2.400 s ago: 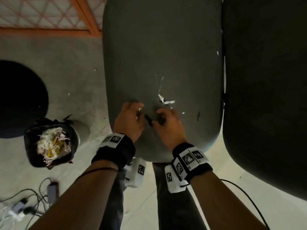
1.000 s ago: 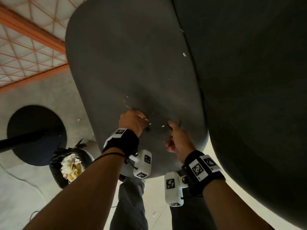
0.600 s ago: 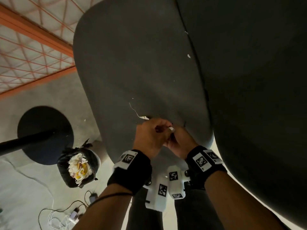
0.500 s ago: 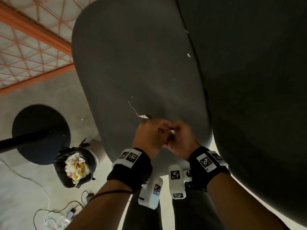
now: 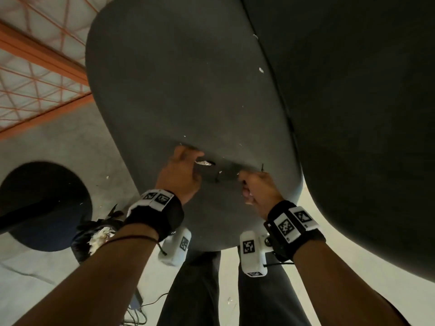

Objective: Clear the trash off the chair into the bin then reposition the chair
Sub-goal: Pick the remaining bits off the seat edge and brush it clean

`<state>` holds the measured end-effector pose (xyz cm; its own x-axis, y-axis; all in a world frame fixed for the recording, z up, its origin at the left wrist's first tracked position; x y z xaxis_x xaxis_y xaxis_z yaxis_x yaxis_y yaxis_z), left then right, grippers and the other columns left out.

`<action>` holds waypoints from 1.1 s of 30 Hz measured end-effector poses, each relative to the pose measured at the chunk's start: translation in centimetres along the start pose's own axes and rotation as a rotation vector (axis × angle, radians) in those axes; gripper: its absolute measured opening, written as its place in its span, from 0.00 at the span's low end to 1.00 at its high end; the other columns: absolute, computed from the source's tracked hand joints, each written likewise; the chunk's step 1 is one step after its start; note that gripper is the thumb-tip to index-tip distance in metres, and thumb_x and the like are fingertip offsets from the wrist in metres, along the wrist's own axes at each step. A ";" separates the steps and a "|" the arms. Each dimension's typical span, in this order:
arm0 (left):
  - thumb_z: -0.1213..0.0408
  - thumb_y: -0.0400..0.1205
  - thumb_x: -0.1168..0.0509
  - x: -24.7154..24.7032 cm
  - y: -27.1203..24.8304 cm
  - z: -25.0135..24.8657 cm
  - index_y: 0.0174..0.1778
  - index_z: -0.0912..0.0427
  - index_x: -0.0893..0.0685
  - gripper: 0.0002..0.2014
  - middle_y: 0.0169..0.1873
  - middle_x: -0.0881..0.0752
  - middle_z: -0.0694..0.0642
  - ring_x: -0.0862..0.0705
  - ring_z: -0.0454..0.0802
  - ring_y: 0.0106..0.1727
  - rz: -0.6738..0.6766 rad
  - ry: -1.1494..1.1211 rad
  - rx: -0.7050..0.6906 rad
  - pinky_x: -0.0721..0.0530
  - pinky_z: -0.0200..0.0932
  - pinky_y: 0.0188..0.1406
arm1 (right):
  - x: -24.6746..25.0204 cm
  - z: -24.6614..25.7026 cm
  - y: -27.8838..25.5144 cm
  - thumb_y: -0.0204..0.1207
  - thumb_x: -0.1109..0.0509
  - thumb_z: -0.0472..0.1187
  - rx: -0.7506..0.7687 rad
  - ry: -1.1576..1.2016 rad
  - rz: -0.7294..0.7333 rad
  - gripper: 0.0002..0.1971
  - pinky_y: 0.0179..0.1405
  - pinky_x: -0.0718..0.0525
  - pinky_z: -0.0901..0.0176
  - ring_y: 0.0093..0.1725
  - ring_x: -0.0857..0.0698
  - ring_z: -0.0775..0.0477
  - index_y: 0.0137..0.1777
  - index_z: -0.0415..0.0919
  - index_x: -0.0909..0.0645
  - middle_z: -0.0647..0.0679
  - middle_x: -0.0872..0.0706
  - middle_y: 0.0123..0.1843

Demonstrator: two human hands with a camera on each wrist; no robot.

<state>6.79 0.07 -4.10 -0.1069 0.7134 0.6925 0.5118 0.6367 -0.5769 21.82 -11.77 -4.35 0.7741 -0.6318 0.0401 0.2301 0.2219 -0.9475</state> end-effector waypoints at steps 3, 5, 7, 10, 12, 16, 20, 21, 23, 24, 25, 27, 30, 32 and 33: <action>0.63 0.80 0.34 -0.6 1.8 1.0 0.64 0.53 0.20 0.16 0.68 0.25 0.56 0.16 0.62 0.56 0.049 0.154 -0.025 0.18 0.55 0.54 | 0.8 -1.0 -0.3 0.73 0.36 0.29 0.031 -0.031 0.005 0.17 0.17 0.37 0.66 0.22 0.34 0.52 0.26 0.45 0.31 0.49 0.33 0.24; 0.63 0.81 0.35 -0.4 2.6 1.0 0.55 0.55 0.16 0.08 0.58 0.17 0.58 0.14 0.63 0.51 0.058 0.207 -0.061 0.19 0.53 0.49 | 1.2 -1.5 -0.2 0.73 0.37 0.28 0.043 -0.046 -0.022 0.15 0.22 0.29 0.65 0.26 0.28 0.51 0.27 0.44 0.30 0.47 0.29 0.26; 0.63 0.81 0.34 0.0 3.1 1.0 0.46 0.55 0.13 0.05 0.48 0.12 0.58 0.13 0.63 0.48 0.081 0.222 -0.077 0.19 0.51 0.46 | 1.2 -1.6 -0.1 0.73 0.38 0.28 0.032 -0.040 -0.055 0.13 0.27 0.25 0.62 0.29 0.25 0.50 0.30 0.42 0.27 0.45 0.25 0.30; 0.60 0.78 0.30 0.4 3.0 0.7 0.43 0.50 0.09 0.04 0.43 0.08 0.53 0.11 0.56 0.47 0.103 0.048 -0.077 0.14 0.50 0.50 | 0.5 -0.9 -0.4 0.77 0.37 0.34 -0.042 -0.020 -0.031 0.10 0.30 0.24 0.60 0.29 0.24 0.50 0.33 0.41 0.25 0.45 0.23 0.31; 0.61 0.76 0.27 0.6 2.2 -0.9 0.42 0.50 0.08 0.03 0.40 0.07 0.49 0.11 0.44 0.42 0.120 -0.108 -0.133 0.14 0.42 0.50 | -0.1 -0.5 -0.6 0.78 0.35 0.48 -0.094 0.051 0.042 0.13 0.28 0.26 0.59 0.26 0.27 0.51 0.35 0.44 0.23 0.48 0.26 0.28; 0.63 0.75 0.26 0.4 0.0 -4.7 0.43 0.54 0.08 0.03 0.37 0.12 0.47 0.16 0.41 0.38 0.168 -0.259 -0.300 0.20 0.30 0.43 | -0.5 0.4 -0.9 0.75 0.42 0.70 -0.204 0.168 0.199 0.29 0.22 0.31 0.62 0.22 0.31 0.51 0.28 0.44 0.25 0.50 0.28 0.22; 0.64 0.75 0.28 -1.0 -0.5 -6.9 0.41 0.53 0.09 0.03 0.38 0.15 0.48 0.16 0.46 0.39 0.201 -0.248 -0.346 0.15 0.46 0.43 | -0.7 0.8 -1.0 0.81 0.43 0.54 -0.164 0.297 0.343 0.20 0.27 0.31 0.61 0.28 0.27 0.50 0.35 0.44 0.19 0.47 0.23 0.28; 0.64 0.75 0.28 -1.2 -0.5 -7.3 0.41 0.52 0.09 0.04 0.39 0.14 0.48 0.15 0.46 0.39 0.208 -0.232 -0.347 0.15 0.48 0.44 | -0.5 0.7 -0.9 0.81 0.43 0.50 -0.150 0.335 0.361 0.17 0.30 0.29 0.60 0.31 0.24 0.49 0.37 0.45 0.17 0.46 0.21 0.31; 0.62 0.76 0.30 -1.2 -0.6 -8.0 0.48 0.48 0.09 0.08 0.45 0.12 0.51 0.14 0.47 0.44 0.249 -0.192 -0.377 0.15 0.46 0.51 | 0.1 0.6 -0.7 0.80 0.42 0.45 -0.152 0.444 0.350 0.19 0.32 0.24 0.58 0.34 0.19 0.48 0.35 0.43 0.13 0.44 0.17 0.32; 0.61 0.77 0.31 -1.2 -0.6 -8.2 0.53 0.46 0.10 0.11 0.49 0.12 0.53 0.14 0.48 0.49 0.280 -0.180 -0.403 0.16 0.44 0.55 | 0.6 0.6 -0.5 0.80 0.43 0.43 -0.163 0.500 0.325 0.21 0.29 0.23 0.60 0.31 0.19 0.48 0.31 0.43 0.14 0.45 0.17 0.29; 0.61 0.77 0.32 -1.1 -0.6 -8.5 0.56 0.44 0.11 0.13 0.52 0.13 0.53 0.15 0.48 0.53 0.318 -0.165 -0.426 0.17 0.44 0.59 | 1.0 0.6 -0.4 0.80 0.43 0.43 -0.170 0.538 0.289 0.22 0.23 0.25 0.63 0.26 0.21 0.50 0.26 0.43 0.17 0.46 0.19 0.25; 0.62 0.78 0.33 -0.5 -0.5 -9.1 0.57 0.44 0.12 0.14 0.52 0.13 0.51 0.17 0.44 0.56 0.348 -0.169 -0.462 0.18 0.42 0.60 | 1.9 0.6 -0.1 0.78 0.41 0.42 -0.166 0.534 0.190 0.21 0.14 0.33 0.66 0.18 0.29 0.52 0.22 0.44 0.27 0.49 0.28 0.18; 0.68 0.78 0.35 1.0 0.7 -10.2 0.52 0.48 0.09 0.14 0.46 0.09 0.43 0.13 0.36 0.50 0.306 -0.326 -0.384 0.18 0.30 0.55 | 2.9 0.7 0.4 0.78 0.40 0.39 -0.133 0.496 0.053 0.16 0.12 0.40 0.67 0.14 0.37 0.55 0.26 0.45 0.29 0.52 0.35 0.18; 0.69 0.76 0.35 1.7 3.6 -10.8 0.50 0.52 0.08 0.13 0.45 0.08 0.45 0.12 0.36 0.47 0.144 -0.343 -0.290 0.17 0.32 0.54 | 3.5 1.0 0.6 0.77 0.39 0.35 -0.110 0.498 0.008 0.15 0.14 0.44 0.69 0.13 0.40 0.57 0.28 0.45 0.29 0.54 0.37 0.18; 0.66 0.75 0.36 1.9 5.5 -11.0 0.50 0.51 0.08 0.13 0.45 0.07 0.47 0.11 0.38 0.45 0.044 -0.303 -0.269 0.16 0.37 0.54 | 3.8 1.0 0.8 0.76 0.38 0.32 -0.096 0.494 0.005 0.16 0.15 0.45 0.68 0.13 0.41 0.57 0.28 0.46 0.30 0.55 0.37 0.17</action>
<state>18.74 1.75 -1.18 -0.3055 0.8180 0.4873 0.7221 0.5326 -0.4415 25.52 -13.24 -4.60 0.3984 -0.9120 -0.0974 0.1537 0.1711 -0.9732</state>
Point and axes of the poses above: each hand's wrist, its own y-axis towards the middle knuckle, its own x-axis out of the back of the hand, z = x × y, the point moved 1 cm from there along y, towards the middle knuckle
